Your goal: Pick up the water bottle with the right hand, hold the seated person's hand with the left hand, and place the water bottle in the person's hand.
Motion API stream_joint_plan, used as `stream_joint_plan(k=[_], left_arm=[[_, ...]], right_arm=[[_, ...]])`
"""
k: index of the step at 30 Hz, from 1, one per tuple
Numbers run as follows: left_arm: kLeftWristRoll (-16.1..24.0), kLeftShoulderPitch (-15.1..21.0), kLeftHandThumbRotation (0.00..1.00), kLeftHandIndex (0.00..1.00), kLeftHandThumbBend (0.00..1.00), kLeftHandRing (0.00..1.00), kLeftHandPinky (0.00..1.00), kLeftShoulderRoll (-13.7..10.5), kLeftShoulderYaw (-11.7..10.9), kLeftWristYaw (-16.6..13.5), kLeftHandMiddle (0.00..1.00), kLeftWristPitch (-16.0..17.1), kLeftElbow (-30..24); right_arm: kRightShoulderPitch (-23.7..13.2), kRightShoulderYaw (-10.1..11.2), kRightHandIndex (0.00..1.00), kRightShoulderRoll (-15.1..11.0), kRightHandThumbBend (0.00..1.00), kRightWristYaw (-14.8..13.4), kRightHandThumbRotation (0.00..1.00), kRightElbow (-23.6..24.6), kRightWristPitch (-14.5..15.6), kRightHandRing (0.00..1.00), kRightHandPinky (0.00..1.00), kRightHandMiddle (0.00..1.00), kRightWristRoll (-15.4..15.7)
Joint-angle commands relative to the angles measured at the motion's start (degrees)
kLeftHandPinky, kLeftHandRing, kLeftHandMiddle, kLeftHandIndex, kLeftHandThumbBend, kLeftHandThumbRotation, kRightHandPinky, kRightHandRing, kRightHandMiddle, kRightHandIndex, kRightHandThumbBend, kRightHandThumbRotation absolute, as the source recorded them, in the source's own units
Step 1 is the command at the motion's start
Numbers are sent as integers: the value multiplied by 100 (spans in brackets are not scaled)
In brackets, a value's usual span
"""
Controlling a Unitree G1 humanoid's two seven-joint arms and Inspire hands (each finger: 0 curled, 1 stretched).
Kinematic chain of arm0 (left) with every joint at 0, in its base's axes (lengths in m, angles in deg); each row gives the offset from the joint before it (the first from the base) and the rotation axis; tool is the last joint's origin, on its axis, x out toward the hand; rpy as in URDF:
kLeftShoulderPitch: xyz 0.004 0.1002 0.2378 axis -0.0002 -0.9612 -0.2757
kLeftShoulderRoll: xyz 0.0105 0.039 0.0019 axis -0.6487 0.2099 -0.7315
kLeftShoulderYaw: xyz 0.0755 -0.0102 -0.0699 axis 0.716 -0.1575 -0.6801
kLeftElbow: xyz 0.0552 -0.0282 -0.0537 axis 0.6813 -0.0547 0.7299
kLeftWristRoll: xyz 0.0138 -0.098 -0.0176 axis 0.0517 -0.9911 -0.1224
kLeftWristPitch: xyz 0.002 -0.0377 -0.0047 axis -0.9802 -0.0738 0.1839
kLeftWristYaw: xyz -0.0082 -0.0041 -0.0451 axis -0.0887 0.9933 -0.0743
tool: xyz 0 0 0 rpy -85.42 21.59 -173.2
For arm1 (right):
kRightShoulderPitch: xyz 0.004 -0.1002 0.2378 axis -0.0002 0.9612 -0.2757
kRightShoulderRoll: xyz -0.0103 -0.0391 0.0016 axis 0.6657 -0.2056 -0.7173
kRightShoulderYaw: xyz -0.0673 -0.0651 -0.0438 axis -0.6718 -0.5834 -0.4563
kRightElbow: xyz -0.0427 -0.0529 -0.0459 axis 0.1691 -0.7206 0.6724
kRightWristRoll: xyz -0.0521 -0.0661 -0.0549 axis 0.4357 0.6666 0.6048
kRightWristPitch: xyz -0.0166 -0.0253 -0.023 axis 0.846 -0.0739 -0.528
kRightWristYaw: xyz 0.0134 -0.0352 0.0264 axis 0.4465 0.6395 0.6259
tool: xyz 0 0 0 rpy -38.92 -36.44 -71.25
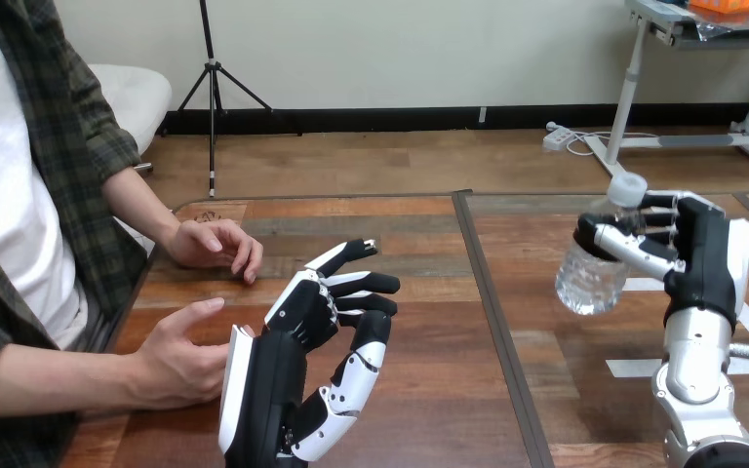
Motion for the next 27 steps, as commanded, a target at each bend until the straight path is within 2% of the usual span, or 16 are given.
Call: stream_joint_plan(k=[1,9,21,24,27], left_arm=[[-63,-7,46,76,31,59,49,242,62,-8,65,1,-83],[-139,21,45,76,31,60,50,234,69,33,65,-10,-78],[-63,53,44,77,32,61,51,181,-11,0,66,-102,-136],[26,63,41,77,31,62,53,129,-67,-22,67,-190,-185],[149,43,35,77,32,64,55,21,-134,-8,68,-439,-337]], right_arm=[[-310,-90,47,-40,74,-36,0,571,-443,40,34,47,91],[-269,-77,46,1,74,36,0,750,-600,40,34,46,60],[-145,-198,45,37,74,59,0,1147,-778,39,34,45,145],[-108,-217,45,41,73,121,0,1226,-838,39,34,45,147],[-82,-224,45,58,73,163,0,1285,-904,39,34,45,147]])
